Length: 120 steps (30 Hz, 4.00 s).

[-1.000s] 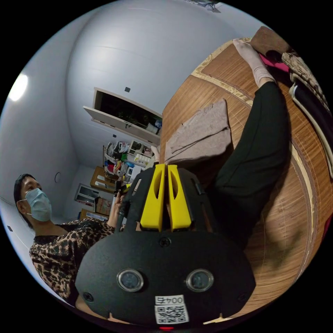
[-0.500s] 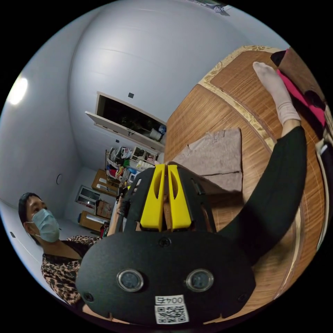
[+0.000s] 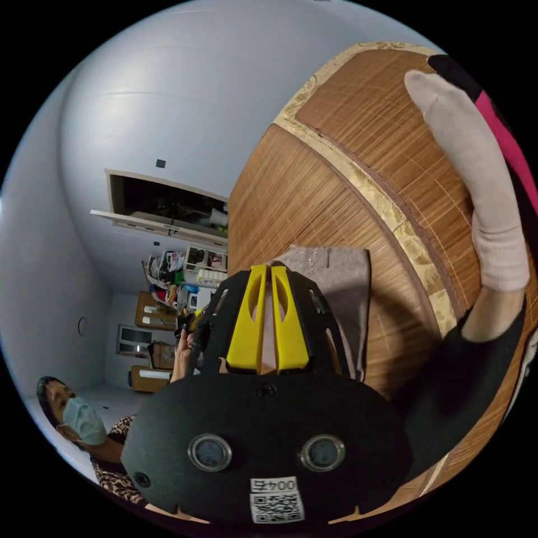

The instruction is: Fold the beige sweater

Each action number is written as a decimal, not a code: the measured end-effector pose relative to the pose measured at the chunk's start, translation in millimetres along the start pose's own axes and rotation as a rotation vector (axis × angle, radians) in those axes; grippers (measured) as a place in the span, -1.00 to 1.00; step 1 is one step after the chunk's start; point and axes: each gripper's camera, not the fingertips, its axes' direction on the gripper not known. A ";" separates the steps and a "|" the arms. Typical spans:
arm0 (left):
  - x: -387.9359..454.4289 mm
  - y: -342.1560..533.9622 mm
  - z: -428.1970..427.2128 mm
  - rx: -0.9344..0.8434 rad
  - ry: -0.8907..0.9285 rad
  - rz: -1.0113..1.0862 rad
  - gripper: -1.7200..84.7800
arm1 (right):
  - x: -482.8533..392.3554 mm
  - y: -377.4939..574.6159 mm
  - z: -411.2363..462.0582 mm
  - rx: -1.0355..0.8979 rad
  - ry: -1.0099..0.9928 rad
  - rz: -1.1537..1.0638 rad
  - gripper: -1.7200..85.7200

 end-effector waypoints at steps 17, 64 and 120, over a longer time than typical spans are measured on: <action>-135.1 -82.6 131.5 0.114 -0.065 -0.119 -0.92 | 115.1 -68.4 124.6 0.149 0.176 0.155 -0.78; -221.2 248.2 411.0 -0.599 -0.886 0.575 -0.92 | 106.6 264.5 279.8 -0.048 0.591 -0.397 -0.73; -343.3 199.0 219.3 -0.090 -0.801 0.653 -0.75 | 138.2 117.0 124.4 -0.057 0.380 0.053 -0.81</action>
